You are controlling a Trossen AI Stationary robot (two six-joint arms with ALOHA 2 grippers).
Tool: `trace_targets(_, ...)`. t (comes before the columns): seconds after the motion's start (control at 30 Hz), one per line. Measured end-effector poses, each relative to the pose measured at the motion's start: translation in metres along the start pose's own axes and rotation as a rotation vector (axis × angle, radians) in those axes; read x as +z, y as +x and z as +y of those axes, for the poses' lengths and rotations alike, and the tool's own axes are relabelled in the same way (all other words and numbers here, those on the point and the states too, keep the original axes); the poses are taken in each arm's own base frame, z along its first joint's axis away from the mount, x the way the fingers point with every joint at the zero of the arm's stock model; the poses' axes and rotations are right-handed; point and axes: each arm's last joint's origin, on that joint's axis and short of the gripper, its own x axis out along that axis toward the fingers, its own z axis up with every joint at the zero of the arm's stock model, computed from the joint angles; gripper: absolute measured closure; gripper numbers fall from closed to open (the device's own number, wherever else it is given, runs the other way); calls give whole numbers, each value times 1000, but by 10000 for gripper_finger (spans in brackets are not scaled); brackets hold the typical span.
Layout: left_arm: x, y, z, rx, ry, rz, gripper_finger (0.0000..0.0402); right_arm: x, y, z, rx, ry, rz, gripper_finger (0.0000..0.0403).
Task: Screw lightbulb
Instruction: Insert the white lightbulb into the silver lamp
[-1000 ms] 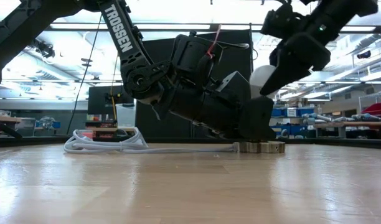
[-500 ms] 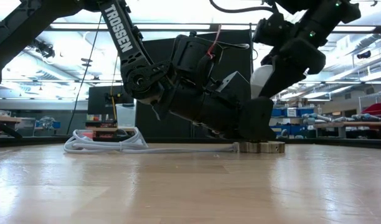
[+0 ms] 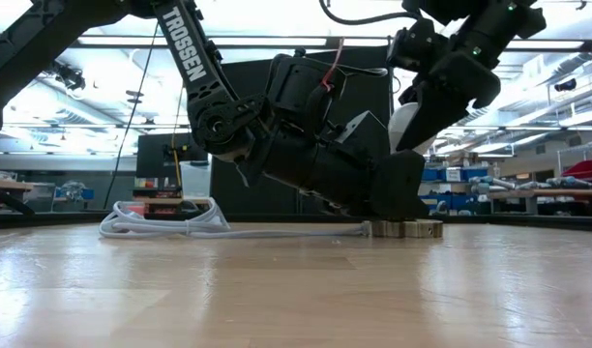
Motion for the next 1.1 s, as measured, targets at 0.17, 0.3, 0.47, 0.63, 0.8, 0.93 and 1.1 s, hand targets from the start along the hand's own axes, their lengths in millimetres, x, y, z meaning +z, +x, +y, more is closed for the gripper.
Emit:
trace_targets(0.17,0,0,0,0,0,0,200,0,0,0,7,-17,1,129)
trace_targets(0.3,0,0,0,0,0,0,200,0,0,-3,35,-13,1,138)
trace_targets(0.47,0,0,0,-5,1,0,200,8,-3,-10,91,-1,9,136)
trace_targets(0.63,0,0,0,-5,3,-2,200,11,-5,-19,134,16,8,124)
trace_targets(0.8,0,0,-1,-5,17,-6,200,11,-4,-25,163,32,5,132)
trace_targets(0.93,0,0,-1,-5,18,-9,200,11,-3,-26,160,22,6,132)
trace_targets(1.1,0,0,-1,-17,27,-17,200,13,12,-27,179,18,36,128)
